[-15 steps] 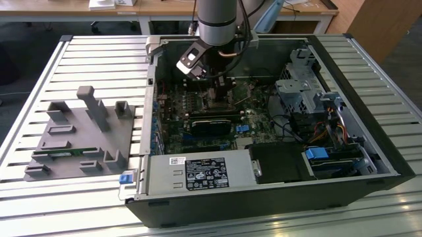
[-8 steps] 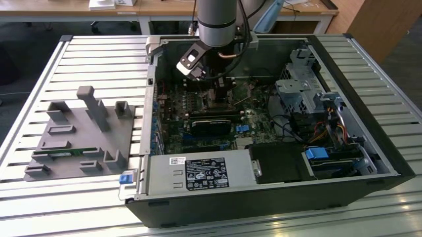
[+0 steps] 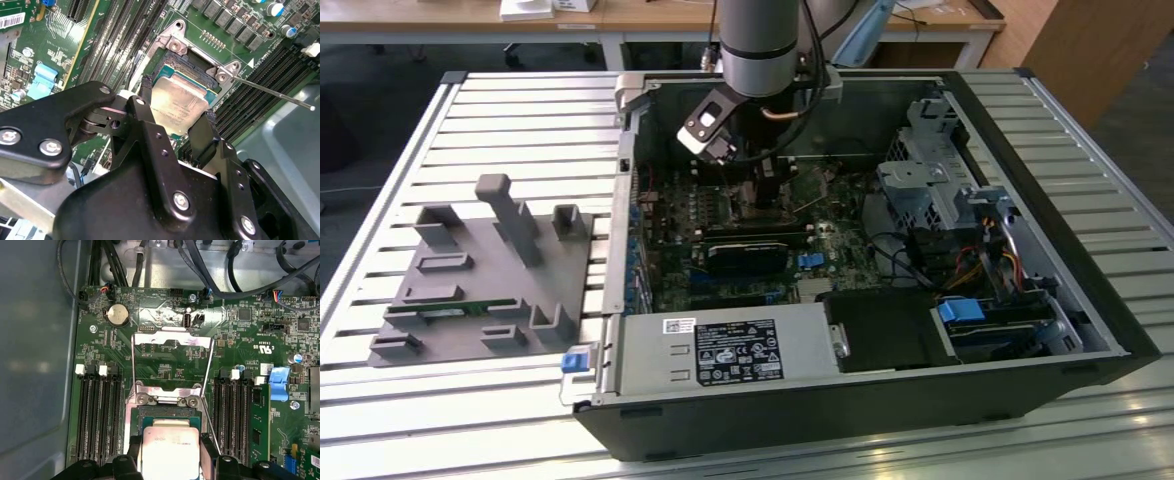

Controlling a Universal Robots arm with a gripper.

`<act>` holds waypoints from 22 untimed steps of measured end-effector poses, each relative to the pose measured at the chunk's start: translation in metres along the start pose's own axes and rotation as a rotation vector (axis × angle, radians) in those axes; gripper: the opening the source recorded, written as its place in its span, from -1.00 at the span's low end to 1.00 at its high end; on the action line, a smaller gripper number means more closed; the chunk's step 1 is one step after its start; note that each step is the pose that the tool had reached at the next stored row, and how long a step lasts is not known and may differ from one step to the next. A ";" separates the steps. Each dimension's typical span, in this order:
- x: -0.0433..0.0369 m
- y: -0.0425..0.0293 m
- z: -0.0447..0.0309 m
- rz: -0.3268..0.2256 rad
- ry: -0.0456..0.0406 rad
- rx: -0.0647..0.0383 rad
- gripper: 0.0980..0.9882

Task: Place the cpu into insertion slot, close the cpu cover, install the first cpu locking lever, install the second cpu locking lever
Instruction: 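Place the cpu into insertion slot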

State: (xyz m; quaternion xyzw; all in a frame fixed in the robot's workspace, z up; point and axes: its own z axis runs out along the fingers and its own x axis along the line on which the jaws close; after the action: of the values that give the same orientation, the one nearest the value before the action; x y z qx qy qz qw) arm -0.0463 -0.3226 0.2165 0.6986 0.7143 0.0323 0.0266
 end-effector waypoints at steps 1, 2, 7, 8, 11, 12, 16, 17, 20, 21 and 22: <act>0.0000 0.0000 0.0002 0.000 -0.0001 0.000 0.00; 0.0000 0.0000 0.0005 0.000 -0.0001 0.000 0.00; 0.0000 -0.0001 0.0014 0.000 -0.0003 0.000 0.00; 0.0000 -0.0001 0.0015 0.000 -0.0007 0.000 0.00; 0.0000 -0.0002 0.0020 0.000 -0.0017 0.000 0.00; 0.0000 -0.0002 0.0022 0.000 -0.0018 0.000 0.00; 0.0000 -0.0002 0.0029 0.000 -0.0017 0.000 0.00; 0.0000 -0.0002 0.0033 0.000 -0.0016 0.000 0.00; 0.0000 -0.0004 0.0049 0.000 -0.0019 0.000 0.00; 0.0000 -0.0005 0.0059 0.000 -0.0020 0.000 0.00; 0.0000 -0.0006 0.0069 0.000 -0.0021 0.000 0.00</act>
State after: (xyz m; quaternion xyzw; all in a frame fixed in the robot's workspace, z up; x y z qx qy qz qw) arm -0.0463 -0.3226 0.2096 0.6986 0.7143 0.0315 0.0273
